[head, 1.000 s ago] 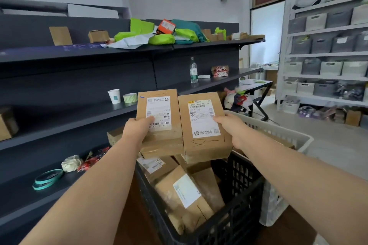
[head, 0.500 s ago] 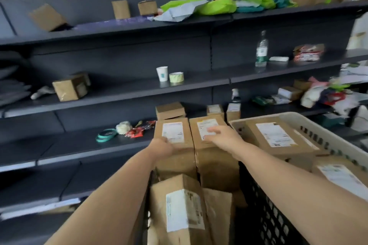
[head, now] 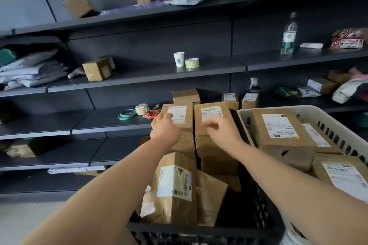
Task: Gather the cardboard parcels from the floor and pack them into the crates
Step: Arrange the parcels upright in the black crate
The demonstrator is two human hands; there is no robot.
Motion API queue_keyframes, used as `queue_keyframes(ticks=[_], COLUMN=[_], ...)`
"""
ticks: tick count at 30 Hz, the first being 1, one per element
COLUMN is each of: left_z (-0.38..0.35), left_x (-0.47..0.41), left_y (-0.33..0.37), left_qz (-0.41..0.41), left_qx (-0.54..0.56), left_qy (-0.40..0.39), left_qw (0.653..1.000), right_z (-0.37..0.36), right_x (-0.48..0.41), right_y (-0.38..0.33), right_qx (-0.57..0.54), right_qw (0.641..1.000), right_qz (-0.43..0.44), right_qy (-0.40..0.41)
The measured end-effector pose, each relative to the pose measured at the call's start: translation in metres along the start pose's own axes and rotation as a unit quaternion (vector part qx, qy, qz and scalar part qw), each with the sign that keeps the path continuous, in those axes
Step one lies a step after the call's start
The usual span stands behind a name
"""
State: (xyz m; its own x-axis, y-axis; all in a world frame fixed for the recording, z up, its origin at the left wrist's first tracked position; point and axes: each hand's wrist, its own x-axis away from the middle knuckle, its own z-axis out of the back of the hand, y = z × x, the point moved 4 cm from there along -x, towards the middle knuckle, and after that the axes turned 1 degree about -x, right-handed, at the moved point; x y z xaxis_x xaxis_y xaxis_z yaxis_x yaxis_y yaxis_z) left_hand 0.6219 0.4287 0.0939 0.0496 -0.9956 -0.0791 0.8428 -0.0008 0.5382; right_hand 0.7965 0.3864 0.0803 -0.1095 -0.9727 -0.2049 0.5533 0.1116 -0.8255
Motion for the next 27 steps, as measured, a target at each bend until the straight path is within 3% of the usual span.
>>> queue_keyframes(ticks=[6, 14, 19, 23, 27], left_z=[-0.001, -0.01, -0.022, -0.036, -0.042], left_x=[0.023, 0.047, 0.047, 0.056, 0.055], left_y=[-0.026, -0.067, -0.09, -0.087, -0.084], left_qz=[0.005, 0.031, 0.028, 0.018, 0.021], left_qx=[0.1, 0.155, 0.101, 0.079, 0.031], left_qy=[-0.015, -0.128, -0.131, -0.185, -0.19], left_qw=[0.995, 0.979, 0.986, 0.979, 0.981], right_z=[-0.024, -0.047, -0.074, -0.077, -0.077], right_x=[0.037, 0.06, 0.069, 0.069, 0.068], right_y=[0.015, 0.035, 0.036, 0.056, 0.062], right_qx=[0.04, 0.065, 0.157, 0.211, 0.23], right_qw=[0.997, 0.985, 0.97, 0.939, 0.922], right_qz=[-0.025, -0.111, -0.11, -0.188, -0.202], right_qy=[-0.068, -0.11, -0.148, -0.194, -0.236])
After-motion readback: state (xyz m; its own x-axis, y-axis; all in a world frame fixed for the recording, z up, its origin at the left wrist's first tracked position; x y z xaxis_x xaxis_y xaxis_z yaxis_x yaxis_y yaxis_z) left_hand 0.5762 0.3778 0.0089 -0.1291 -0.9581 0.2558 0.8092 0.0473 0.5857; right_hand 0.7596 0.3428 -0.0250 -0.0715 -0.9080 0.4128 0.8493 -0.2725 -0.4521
